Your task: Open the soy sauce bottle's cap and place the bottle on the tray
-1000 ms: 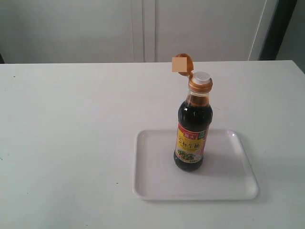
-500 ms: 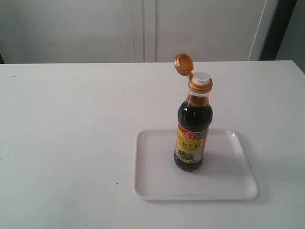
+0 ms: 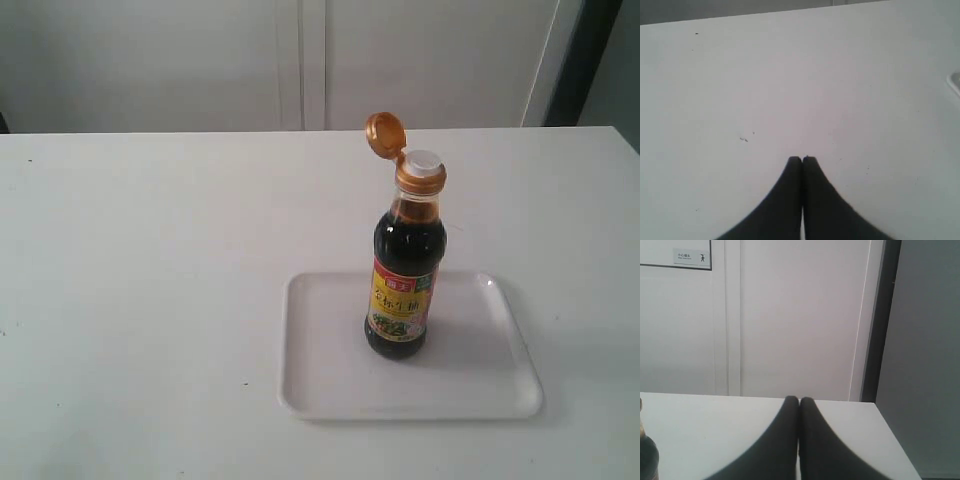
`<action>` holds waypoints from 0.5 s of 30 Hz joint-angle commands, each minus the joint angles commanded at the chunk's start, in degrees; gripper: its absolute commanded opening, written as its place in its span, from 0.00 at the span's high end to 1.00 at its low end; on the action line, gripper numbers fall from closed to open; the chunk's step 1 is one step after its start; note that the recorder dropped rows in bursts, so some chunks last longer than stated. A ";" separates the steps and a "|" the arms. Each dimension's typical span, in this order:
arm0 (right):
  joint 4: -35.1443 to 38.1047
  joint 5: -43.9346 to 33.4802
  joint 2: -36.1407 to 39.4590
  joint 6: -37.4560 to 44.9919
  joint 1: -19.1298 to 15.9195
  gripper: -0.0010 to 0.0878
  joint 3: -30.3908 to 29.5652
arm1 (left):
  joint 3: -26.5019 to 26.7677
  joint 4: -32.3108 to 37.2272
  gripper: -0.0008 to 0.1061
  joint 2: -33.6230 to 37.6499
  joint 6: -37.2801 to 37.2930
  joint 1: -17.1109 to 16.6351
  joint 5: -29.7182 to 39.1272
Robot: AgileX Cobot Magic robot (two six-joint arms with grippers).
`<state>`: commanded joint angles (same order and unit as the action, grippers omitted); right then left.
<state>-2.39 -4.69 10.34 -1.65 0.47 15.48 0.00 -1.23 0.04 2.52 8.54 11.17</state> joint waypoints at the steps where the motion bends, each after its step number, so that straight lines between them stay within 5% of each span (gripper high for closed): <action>1: 0.00 0.00 0.00 0.00 0.00 0.99 0.00 | 0.00 0.00 0.99 -0.04 0.00 0.00 0.00; 15: 0.00 0.01 0.00 0.34 0.00 0.99 0.00 | 0.00 -0.26 0.99 -0.04 0.00 0.10 0.44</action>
<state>-2.39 -4.69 10.34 -1.31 0.47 15.48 0.00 -1.50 0.00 2.52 8.64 11.61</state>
